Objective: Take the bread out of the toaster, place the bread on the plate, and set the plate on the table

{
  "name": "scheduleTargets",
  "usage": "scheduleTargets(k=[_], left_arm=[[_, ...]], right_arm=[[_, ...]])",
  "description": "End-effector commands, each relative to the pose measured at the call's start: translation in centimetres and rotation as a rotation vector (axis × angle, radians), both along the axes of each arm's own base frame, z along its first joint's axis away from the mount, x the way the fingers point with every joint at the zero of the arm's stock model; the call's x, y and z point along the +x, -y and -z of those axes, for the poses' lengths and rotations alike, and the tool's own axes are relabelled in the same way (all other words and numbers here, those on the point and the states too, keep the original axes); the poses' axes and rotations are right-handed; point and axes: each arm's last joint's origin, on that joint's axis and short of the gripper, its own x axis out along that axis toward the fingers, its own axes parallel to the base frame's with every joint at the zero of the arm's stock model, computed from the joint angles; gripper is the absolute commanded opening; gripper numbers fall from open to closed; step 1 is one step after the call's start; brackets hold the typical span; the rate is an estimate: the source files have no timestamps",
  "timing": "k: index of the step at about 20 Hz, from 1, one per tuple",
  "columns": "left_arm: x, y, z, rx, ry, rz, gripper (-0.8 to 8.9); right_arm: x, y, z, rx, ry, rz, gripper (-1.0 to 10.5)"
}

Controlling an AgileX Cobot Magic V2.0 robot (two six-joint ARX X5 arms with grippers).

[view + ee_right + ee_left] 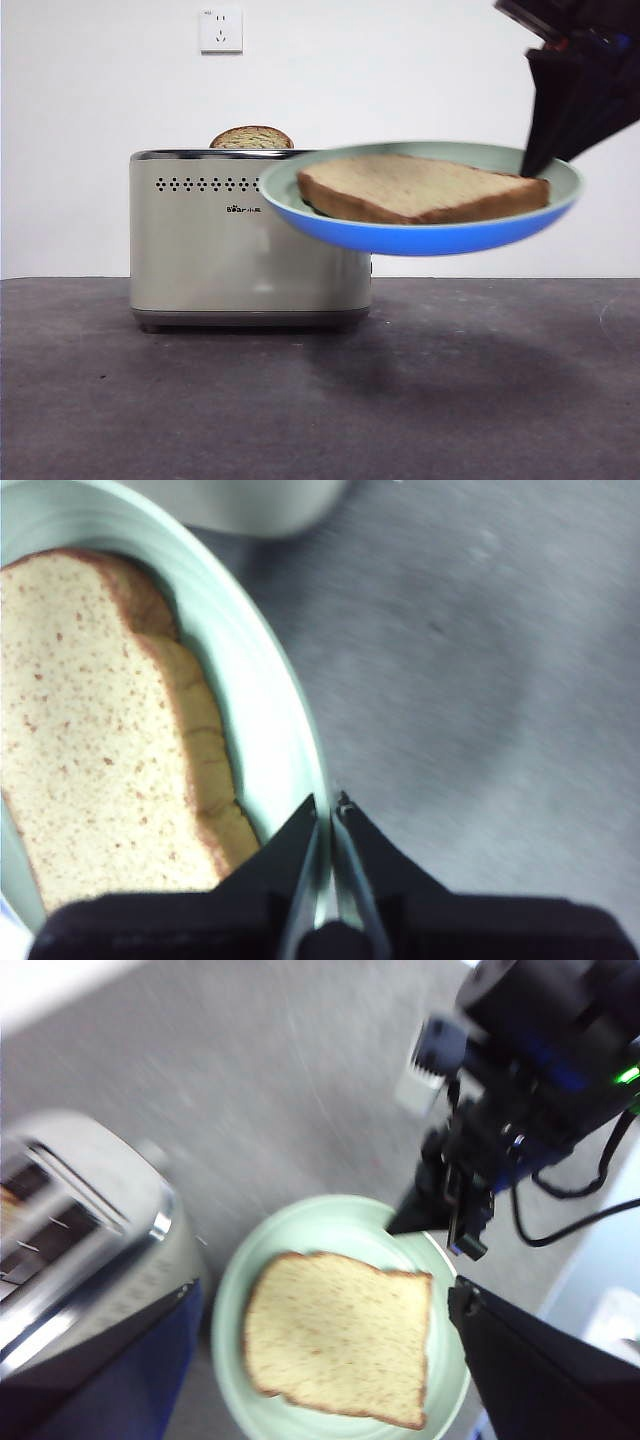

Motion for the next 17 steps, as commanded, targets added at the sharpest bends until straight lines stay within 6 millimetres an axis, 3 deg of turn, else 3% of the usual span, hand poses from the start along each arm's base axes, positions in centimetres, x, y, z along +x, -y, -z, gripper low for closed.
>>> scheduleTargets(k=[1,4,7,12,15,17], left_arm=[[-2.4,-2.1,-2.2,-0.032,0.119,-0.055,4.14],[-5.6,-4.9,-4.5,-0.141,0.200,-0.068,4.14],[-7.7,-6.7,-5.6,-0.214,0.238,-0.036,4.13],[-8.7,-8.3,-6.1,-0.227,0.274,-0.072,4.05],[-8.8,-8.5,-6.0,-0.219,0.269,-0.072,4.05],[-8.8,-8.5,-5.9,-0.210,0.264,-0.072,4.05]], right_arm=[[0.9,0.7,0.8,-0.015,-0.032,0.016,-0.1],[2.4,0.8,2.9,-0.024,-0.107,0.027,-0.1],[4.2,-0.2,6.2,0.022,-0.222,-0.012,-0.1],[6.2,-0.9,10.9,-0.012,-0.320,-0.009,-0.1],[6.5,-1.0,11.7,-0.016,-0.343,0.006,0.2],[6.5,-1.0,11.6,-0.010,-0.338,0.017,1.6]])
